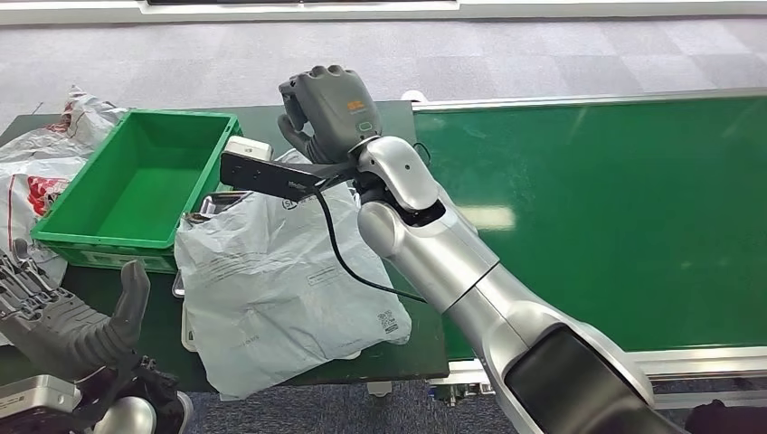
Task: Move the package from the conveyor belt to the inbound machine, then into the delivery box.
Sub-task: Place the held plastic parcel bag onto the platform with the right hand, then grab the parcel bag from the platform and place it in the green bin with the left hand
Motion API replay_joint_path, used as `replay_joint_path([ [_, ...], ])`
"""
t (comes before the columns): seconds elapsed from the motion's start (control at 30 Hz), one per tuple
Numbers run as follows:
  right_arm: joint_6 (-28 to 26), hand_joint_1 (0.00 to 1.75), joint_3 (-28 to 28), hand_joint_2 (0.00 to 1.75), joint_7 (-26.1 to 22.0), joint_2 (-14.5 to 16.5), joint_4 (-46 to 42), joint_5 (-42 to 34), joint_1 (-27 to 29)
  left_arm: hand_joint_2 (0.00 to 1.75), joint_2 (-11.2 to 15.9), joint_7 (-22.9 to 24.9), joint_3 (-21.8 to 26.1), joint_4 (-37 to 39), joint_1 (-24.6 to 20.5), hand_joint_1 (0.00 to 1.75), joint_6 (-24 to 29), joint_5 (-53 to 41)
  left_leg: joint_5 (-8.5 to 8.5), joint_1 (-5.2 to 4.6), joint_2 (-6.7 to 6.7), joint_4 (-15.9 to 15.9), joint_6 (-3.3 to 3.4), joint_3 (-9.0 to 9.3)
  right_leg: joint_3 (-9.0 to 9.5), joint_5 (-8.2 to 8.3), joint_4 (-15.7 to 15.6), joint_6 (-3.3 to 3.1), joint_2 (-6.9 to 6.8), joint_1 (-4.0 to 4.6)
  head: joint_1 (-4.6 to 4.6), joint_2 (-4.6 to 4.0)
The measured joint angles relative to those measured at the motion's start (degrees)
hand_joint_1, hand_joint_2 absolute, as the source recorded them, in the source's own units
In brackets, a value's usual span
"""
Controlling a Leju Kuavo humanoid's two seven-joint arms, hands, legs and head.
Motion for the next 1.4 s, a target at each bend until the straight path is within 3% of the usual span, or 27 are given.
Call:
replay_joint_path([
  [0.07, -0.26, 0.24, 1.05, 1.75, 1.89, 0.04, 1.61, -0.53, -0.7, 1.75, -0.06, 0.0, 0.01, -0.2, 0.08, 0.0, -0.07, 0.02, 0.0, 0.0, 0.0, 0.0, 0.0, 0.0, -0.01, 0.0, 0.0, 0.0, 0.0, 0.0, -0.01, 0.0],
  [0.1, -0.43, 0.0, 1.54, 1.31, 2.42, 0.05, 2.55, -1.08, -1.0, 1.75, -0.09, 0.0, 0.02, -0.33, 0.1, 0.0, -0.15, 0.03, 0.0, 0.0, 0.0, 0.0, 0.0, 0.0, -0.01, 0.0, 0.0, 0.0, 0.0, 0.01, 0.0, 0.0],
  [0.2, -2.48, 0.0, 2.53, 0.0, 1.71, 0.07, 5.53, -3.25, -1.29, 1.75, -0.16, 0.0, 0.08, -0.86, 0.12, 0.0, -0.46, 0.02, 0.0, 0.0, -0.01, 0.0, 0.0, 0.0, 0.0, 0.0, 0.0, 0.0, -0.01, 0.01, 0.0, 0.0],
  [0.33, -12.94, 0.0, 2.71, 0.0, 0.64, 0.01, 6.84, -1.04, -0.78, 1.75, -0.32, 0.0, 0.6, -1.62, 0.44, 0.0, -0.76, -0.81, 0.0, 0.0, 0.0, 0.0, 0.0, 0.02, 0.0, 0.0, 0.0, 0.0, 0.01, 0.0, 0.0, 0.0],
  [0.47, -22.73, 0.0, -0.25, 1.75, 2.27, -0.33, -0.08, 10.96, 3.65, 1.75, -0.62, 0.31, 1.74, -1.73, 1.04, 0.0, -3.39, -4.86, 0.0, 0.0, -0.04, 0.01, 0.0, 0.05, 0.0, -0.01, -0.01, 0.0, -0.03, 0.03, 0.01, 0.0],
  [0.57, -26.16, 0.0, -8.87, 1.75, -3.82, 0.11, -17.25, 17.58, 12.81, 1.75, -1.1, 2.57, 2.51, -0.26, 0.7, 0.0, -10.29, -13.39, -0.01, -0.02, -0.29, 0.03, 0.0, 0.0, -0.03, -0.07, -0.06, 0.02, -0.26, 0.06, -0.08, 0.0],
  [0.7, -26.68, 0.0, -23.56, 1.75, -19.82, 0.36, -43.46, -1.34, 24.4, 1.75, -1.19, 7.17, 1.69, 5.32, -1.52, 0.0, -19.8, -30.21, -0.08, -0.1, -0.83, 0.04, 0.1, -0.02, 0.21, -0.25, -0.15, 0.19, -0.86, 0.11, -0.06, 0.0],
  [0.8, -26.58, 0.0, -29.53, 1.75, -25.06, 0.39, -55.67, -7.52, 30.67, 1.75, -0.98, 8.44, 0.15, 9.96, -3.55, 0.0, -21.75, -35.08, -0.18, -0.19, -0.26, 0.04, 0.25, 0.04, 0.17, -0.16, -0.16, 0.31, -0.38, -0.16, -0.07, 0.0],
  [1.07, -26.24, 0.0, -35.36, 1.75, -26.25, 0.17, -68.74, -8.76, 36.06, 1.75, 1.44, 12.46, -5.06, 18.82, -6.83, 0.0, -26.35, -42.12, -0.22, -0.19, 0.1, 0.04, 0.3, 0.18, 0.16, -0.13, -0.16, 0.35, 0.0, -0.18, -0.09, 0.0],
  [1.2, -26.19, 0.0, -36.88, 1.75, -26.57, -0.03, -70.16, -10.04, 36.8, 1.75, 2.85, 16.47, -7.56, 22.65, -7.76, 0.0, -31.16, -47.44, -0.21, -0.17, 0.16, 0.03, 0.28, 0.21, 0.14, -0.12, -0.15, 0.34, 0.04, -0.16, -0.09, 0.0],
  [1.4, -26.12, 0.0, -37.8, 1.75, -26.67, -0.24, -70.91, -10.29, 37.38, 1.75, 3.94, 17.19, -9.15, 25.62, -8.51, 0.0, -31.97, -48.3, -0.2, -0.16, 0.15, 0.03, 0.26, 0.2, 0.15, -0.12, -0.14, 0.33, 0.04, -0.15, -0.09, 0.0],
])
